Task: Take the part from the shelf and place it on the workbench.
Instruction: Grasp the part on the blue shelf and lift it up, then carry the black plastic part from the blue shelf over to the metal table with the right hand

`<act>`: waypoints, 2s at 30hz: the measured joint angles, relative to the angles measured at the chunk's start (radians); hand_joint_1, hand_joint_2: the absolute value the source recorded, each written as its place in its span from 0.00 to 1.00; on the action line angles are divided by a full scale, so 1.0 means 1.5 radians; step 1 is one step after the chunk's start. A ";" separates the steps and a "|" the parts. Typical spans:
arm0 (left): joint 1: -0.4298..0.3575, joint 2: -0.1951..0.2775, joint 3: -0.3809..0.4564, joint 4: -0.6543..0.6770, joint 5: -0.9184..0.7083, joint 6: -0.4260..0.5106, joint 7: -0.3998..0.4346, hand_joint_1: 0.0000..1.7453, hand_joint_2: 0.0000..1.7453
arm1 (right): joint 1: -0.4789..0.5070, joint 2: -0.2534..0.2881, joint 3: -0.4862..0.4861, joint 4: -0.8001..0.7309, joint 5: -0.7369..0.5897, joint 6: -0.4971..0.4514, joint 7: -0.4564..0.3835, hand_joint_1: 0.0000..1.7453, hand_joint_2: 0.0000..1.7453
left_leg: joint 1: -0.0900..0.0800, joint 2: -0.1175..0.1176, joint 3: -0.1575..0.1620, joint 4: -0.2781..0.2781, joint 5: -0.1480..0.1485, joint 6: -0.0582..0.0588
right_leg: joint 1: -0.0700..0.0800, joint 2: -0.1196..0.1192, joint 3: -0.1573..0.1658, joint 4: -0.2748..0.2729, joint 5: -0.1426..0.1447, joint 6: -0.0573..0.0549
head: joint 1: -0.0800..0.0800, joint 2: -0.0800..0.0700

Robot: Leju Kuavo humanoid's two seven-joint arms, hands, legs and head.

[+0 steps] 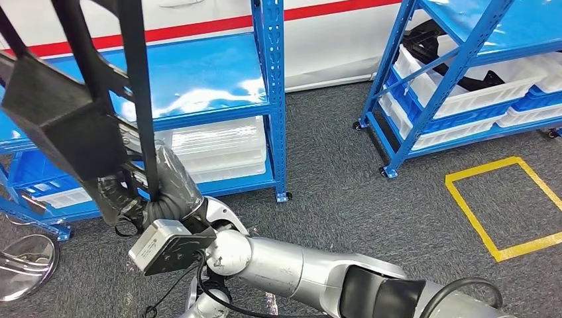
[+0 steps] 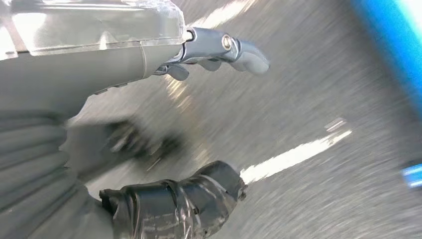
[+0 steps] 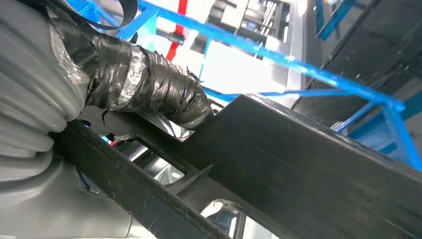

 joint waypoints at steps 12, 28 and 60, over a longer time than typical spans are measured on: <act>0.058 0.029 0.053 -0.093 -0.056 0.000 0.006 0.00 1.00 | -0.008 0.006 0.005 0.006 0.009 -0.003 0.007 1.00 1.00 | -0.011 0.006 0.079 -0.123 0.054 0.006 | 0.002 -0.037 0.006 -0.016 0.011 0.021 | 0.008 0.000; 0.083 0.047 0.070 -0.118 -0.008 0.000 0.005 0.00 1.00 | -0.021 0.011 0.008 0.013 0.007 0.009 0.007 1.00 1.00 | -0.029 -0.082 0.067 -0.130 0.081 0.030 | 0.031 0.032 0.037 -0.033 0.004 -0.018 | 0.014 0.000; 0.081 0.050 0.070 -0.119 0.096 0.000 0.004 0.00 1.00 | -0.021 0.021 0.008 0.027 -0.108 0.106 -0.017 1.00 1.00 | -0.023 -0.099 0.079 -0.141 0.082 0.026 | 0.021 0.053 0.035 -0.039 0.017 -0.009 | 0.014 0.000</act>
